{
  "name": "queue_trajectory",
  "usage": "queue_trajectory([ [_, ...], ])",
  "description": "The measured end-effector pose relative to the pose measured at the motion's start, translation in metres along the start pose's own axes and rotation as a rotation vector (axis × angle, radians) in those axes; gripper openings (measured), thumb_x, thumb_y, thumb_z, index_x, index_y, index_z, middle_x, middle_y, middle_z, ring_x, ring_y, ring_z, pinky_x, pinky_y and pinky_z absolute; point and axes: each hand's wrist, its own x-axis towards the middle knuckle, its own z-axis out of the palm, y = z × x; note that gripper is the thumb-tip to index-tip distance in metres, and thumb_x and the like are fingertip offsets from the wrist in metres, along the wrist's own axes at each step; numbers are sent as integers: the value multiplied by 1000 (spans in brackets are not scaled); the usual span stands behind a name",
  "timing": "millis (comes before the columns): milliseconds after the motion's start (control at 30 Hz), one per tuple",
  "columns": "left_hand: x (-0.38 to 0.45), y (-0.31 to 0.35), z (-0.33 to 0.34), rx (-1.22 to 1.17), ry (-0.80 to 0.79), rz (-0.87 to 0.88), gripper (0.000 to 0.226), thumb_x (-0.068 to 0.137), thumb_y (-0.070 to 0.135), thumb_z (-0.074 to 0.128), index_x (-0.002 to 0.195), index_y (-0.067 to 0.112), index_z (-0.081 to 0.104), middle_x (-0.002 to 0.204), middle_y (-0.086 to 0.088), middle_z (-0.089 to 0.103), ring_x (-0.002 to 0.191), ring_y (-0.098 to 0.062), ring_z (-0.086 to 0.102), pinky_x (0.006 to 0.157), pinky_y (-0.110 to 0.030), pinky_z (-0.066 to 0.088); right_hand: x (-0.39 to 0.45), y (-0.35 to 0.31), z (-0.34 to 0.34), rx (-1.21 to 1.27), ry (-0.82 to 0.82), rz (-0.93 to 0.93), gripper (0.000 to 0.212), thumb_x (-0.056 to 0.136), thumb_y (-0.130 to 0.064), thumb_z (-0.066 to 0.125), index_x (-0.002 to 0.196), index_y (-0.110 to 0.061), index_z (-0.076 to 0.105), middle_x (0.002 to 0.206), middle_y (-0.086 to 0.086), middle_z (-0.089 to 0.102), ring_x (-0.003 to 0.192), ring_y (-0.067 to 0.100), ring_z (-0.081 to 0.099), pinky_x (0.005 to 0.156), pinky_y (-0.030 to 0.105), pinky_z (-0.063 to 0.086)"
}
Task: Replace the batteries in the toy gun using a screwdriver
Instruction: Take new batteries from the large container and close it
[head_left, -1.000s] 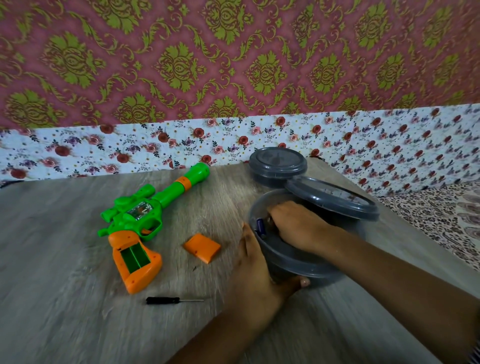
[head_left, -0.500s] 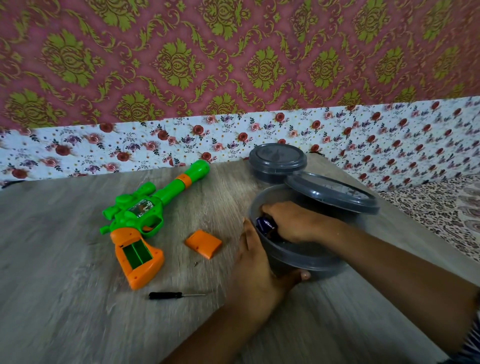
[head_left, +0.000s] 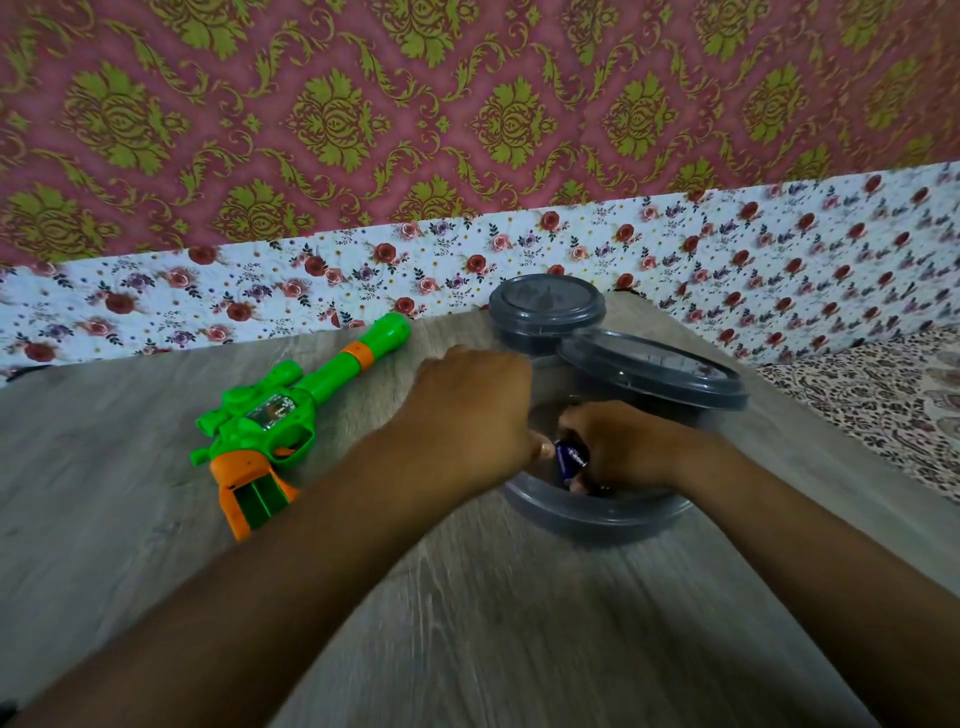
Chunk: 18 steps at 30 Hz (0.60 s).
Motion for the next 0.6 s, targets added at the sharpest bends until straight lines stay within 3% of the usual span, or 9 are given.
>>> queue_trajectory([
  [100,30,11,6,260,-166,23,48,82,40,69,119,13,55,109,-6,58,104,-23,52,91,-38,37,0,1,3,7,38,21,41,75,-23,72,112,-13,57,110,4,61,98,18,57,84,29,47],
  [233,57,20,26,514,-371,-21,46,88,35,62,129,18,48,131,-6,52,125,-25,45,109,-45,24,2,2,7,6,44,21,50,76,-24,72,121,-12,54,117,6,60,107,21,57,89,30,46],
  [333,68,23,35,504,-377,-23,40,95,25,50,132,11,49,139,-10,48,133,-29,40,113,-46,23,4,5,9,30,47,16,52,74,-24,74,121,-14,55,118,5,61,107,21,58,91,33,48],
  [467,76,26,46,666,-402,-83,51,90,28,58,136,12,43,135,-10,48,127,-28,43,108,-41,31,7,6,11,55,55,15,53,74,-23,74,123,-16,54,118,4,61,105,21,58,91,34,48],
  [600,77,24,50,630,-359,-74,46,89,30,59,130,13,48,132,-10,51,122,-27,47,103,-38,35,7,5,11,37,49,25,51,76,-22,72,123,-16,53,118,4,61,106,20,57,91,33,47],
])
